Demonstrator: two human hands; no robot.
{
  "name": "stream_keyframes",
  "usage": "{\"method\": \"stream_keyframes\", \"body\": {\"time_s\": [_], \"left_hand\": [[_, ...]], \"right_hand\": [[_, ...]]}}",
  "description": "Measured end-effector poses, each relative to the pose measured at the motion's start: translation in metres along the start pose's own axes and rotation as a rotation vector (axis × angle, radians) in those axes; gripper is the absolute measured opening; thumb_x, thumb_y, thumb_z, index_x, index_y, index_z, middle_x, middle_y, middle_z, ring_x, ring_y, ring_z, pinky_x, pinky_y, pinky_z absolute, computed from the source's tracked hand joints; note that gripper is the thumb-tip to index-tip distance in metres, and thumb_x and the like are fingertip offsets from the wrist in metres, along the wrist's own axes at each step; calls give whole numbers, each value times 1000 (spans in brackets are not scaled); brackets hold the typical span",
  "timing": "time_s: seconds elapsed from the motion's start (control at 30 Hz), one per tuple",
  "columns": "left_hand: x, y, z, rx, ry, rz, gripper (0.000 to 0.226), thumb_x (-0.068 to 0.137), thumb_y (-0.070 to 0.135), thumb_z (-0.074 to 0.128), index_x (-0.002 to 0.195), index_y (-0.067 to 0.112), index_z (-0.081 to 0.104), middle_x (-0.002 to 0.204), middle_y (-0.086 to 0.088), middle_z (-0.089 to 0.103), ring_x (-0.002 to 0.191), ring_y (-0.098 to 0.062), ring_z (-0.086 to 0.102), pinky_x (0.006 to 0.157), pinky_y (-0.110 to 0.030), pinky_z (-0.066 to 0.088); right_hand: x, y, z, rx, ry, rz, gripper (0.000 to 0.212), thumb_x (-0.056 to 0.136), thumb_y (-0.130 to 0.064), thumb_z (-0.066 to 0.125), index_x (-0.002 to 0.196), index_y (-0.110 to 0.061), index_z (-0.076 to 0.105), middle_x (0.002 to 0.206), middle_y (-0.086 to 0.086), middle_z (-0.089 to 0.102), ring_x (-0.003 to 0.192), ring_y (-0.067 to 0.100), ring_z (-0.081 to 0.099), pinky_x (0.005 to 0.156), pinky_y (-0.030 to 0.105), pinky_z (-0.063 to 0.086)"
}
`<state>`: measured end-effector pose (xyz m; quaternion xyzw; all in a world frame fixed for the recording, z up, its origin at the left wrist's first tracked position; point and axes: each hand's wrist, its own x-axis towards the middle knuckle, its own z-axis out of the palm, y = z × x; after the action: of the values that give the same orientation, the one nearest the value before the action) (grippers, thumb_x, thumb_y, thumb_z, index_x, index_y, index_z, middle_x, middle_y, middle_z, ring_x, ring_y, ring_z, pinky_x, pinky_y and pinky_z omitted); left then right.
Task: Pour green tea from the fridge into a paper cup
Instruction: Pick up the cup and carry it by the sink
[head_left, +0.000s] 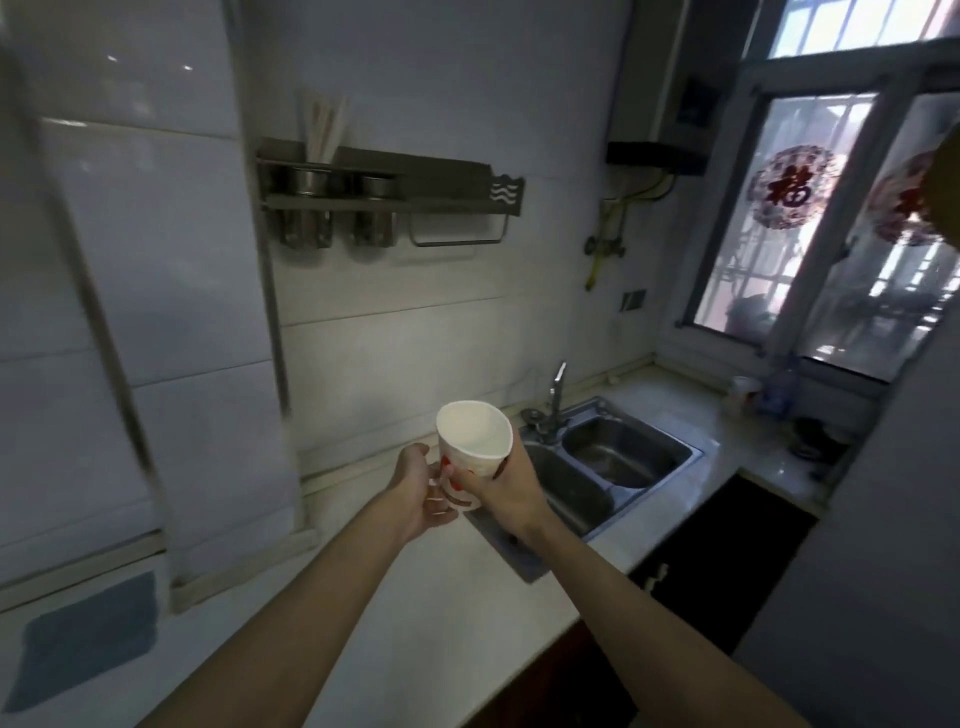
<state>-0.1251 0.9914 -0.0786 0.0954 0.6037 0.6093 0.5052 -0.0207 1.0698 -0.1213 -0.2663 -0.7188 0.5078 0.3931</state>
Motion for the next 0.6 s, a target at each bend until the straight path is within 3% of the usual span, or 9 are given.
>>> {"method": "stream_keyframes", "body": {"time_s": [0.13, 0.3, 0.43, 0.6], "left_hand": [[-5, -17, 67, 57, -86, -19, 46, 96, 39, 29, 96, 4, 59, 88, -18, 62, 91, -34, 60, 88, -48, 47], [-4, -38, 135, 111, -227, -58, 48, 95, 41, 30, 111, 5, 57, 102, -22, 64, 98, -36, 60, 86, -48, 47], [-1, -47, 188, 128, -321, -95, 46, 95, 38, 31, 109, 3, 57, 106, -23, 64, 93, -36, 60, 69, -42, 49], [23, -54, 239, 155, -381, -110, 48, 95, 41, 32, 112, 4, 56, 114, -26, 59, 106, -40, 57, 93, -52, 47]], "right_hand": [[-11, 4, -69, -44, 77, 12, 82, 67, -26, 86, 134, -32, 39, 128, -9, 58, 120, 11, 55, 100, 33, 49], [-24, 11, -145, -107, 173, 16, 82, 74, -11, 85, 137, -23, 35, 126, -8, 54, 119, 10, 53, 91, 18, 48], [-26, 19, -195, -122, 269, 44, 80, 73, -14, 85, 134, -27, 36, 124, -11, 57, 118, 11, 55, 97, 29, 50], [-18, 33, -242, -138, 356, 77, 88, 64, -38, 85, 138, -23, 40, 129, -6, 59, 120, 10, 57, 100, 39, 51]]}}
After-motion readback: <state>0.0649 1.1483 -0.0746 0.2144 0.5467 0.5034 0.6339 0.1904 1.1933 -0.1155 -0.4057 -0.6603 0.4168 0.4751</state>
